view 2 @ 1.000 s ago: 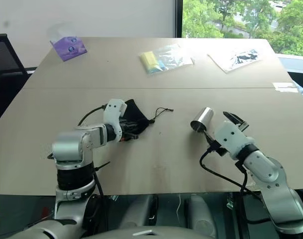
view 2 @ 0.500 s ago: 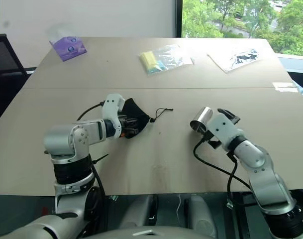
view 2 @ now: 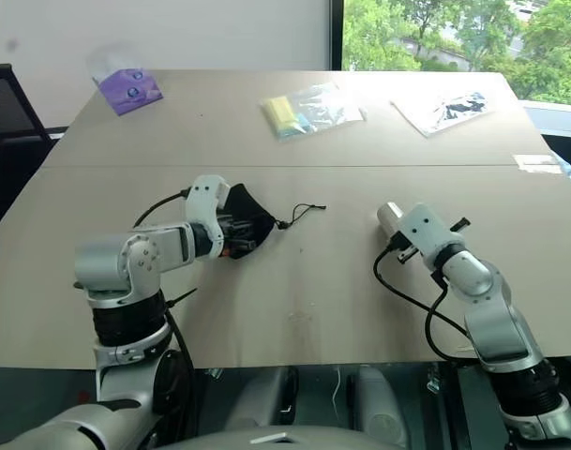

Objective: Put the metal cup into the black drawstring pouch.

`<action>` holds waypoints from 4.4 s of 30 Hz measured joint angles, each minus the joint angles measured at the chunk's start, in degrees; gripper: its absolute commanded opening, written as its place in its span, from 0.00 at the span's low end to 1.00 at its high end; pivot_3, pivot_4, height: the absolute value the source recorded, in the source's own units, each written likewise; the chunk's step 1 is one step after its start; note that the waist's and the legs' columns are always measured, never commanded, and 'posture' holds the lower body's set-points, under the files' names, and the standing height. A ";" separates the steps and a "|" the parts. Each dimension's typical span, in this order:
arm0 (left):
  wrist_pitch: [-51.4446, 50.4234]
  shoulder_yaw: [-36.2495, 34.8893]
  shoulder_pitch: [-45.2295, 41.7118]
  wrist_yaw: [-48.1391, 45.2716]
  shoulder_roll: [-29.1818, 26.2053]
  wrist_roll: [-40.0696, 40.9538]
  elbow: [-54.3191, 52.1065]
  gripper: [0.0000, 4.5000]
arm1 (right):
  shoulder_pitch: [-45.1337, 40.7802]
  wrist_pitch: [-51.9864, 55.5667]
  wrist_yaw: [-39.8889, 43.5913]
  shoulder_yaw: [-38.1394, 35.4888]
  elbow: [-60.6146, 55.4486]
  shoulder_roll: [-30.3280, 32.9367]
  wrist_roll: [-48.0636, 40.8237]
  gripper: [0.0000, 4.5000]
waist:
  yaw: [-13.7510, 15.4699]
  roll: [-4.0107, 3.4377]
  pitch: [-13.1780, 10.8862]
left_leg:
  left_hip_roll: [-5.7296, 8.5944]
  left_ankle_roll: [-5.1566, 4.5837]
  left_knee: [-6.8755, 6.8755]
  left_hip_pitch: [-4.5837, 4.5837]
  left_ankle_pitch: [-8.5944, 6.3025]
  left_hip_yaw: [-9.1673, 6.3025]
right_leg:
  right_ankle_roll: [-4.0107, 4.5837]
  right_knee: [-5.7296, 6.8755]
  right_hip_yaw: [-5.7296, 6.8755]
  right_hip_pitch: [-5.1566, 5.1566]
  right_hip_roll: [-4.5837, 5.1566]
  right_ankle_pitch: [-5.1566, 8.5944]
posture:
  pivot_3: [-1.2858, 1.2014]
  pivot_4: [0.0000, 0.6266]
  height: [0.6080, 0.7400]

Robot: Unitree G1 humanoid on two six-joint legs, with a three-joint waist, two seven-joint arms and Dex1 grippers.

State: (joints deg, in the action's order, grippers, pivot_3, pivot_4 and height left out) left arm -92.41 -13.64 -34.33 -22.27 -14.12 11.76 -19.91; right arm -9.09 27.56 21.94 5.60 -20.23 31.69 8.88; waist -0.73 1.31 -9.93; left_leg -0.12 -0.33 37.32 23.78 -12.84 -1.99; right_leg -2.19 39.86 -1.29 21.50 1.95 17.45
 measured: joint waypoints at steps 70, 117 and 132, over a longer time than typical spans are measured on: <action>1.18 -8.78 -9.64 40.05 -1.24 64.09 16.14 0.00 | -25.84 -25.75 1.77 9.35 44.60 -34.30 -7.60 0.01 | -1.41 0.05 0.01 | -0.01 0.17 -0.12 0.05 0.08 0.01 | 0.12 0.07 0.01 0.28 0.12 -0.09 | 0.52 0.24 1.00; 28.09 5.88 -4.04 57.99 -13.01 99.28 12.53 0.00 | -29.46 -0.28 8.42 -4.82 42.82 -39.36 -53.01 0.01 | -0.60 0.18 -0.19 | -0.03 0.24 -0.24 0.13 0.13 -0.03 | 0.21 -0.04 0.07 0.30 -0.05 -0.11 | 0.52 0.24 1.00; 29.22 10.03 -1.14 41.70 -23.07 94.43 9.83 0.00 | -29.06 6.50 6.30 -7.29 39.29 -39.37 -60.89 0.01 | -0.35 0.10 -0.24 | -0.04 0.14 -0.31 0.10 0.08 0.01 | 0.21 -0.07 0.04 0.31 -0.13 -0.10 | 0.52 0.24 1.00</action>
State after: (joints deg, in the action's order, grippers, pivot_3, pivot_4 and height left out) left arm -63.19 -3.61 -35.47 19.44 -37.19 106.19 -10.08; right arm -38.14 34.05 28.24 -1.68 19.06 -7.68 -52.01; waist -1.08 1.41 -10.17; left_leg -0.16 -0.20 37.01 23.88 -12.77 -1.98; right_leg -1.97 39.79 -1.25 21.81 1.82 17.34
